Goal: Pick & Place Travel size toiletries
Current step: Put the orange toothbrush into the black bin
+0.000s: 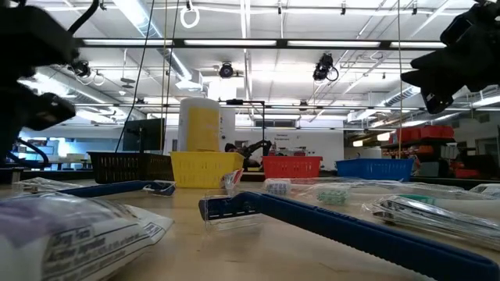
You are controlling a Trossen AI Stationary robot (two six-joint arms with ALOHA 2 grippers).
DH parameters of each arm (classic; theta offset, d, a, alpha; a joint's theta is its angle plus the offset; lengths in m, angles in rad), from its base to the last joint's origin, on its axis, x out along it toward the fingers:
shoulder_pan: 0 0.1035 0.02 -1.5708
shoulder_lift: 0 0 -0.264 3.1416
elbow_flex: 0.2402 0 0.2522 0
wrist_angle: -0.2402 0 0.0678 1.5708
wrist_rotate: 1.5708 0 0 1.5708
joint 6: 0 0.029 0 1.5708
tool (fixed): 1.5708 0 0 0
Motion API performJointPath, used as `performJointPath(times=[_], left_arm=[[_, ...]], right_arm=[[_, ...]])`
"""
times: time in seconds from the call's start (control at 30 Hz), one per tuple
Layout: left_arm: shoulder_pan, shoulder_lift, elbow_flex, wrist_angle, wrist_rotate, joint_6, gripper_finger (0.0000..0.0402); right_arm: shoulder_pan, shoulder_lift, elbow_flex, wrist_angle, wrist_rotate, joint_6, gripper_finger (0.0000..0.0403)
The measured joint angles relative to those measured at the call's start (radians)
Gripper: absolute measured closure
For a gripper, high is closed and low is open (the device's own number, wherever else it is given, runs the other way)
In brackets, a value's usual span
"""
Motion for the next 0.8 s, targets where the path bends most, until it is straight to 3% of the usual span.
performJointPath(times=[0.4, 0.7, 0.8], left_arm=[[-0.105, 0.183, 0.007, 0.004, -0.014, -0.084, 0.0265], [-0.120, 0.187, 0.003, 0.005, -0.127, -0.139, 0.0359], [-0.105, 0.189, 0.002, 0.036, -0.162, -0.201, 0.0374]], right_arm=[[0.000, 0.053, 0.000, 0.042, 0.000, -0.001, 0.0273], [0.000, 0.061, 0.000, 0.048, 0.005, -0.003, 0.0273], [0.000, 0.061, 0.000, 0.063, 0.055, -0.003, 0.0273]])
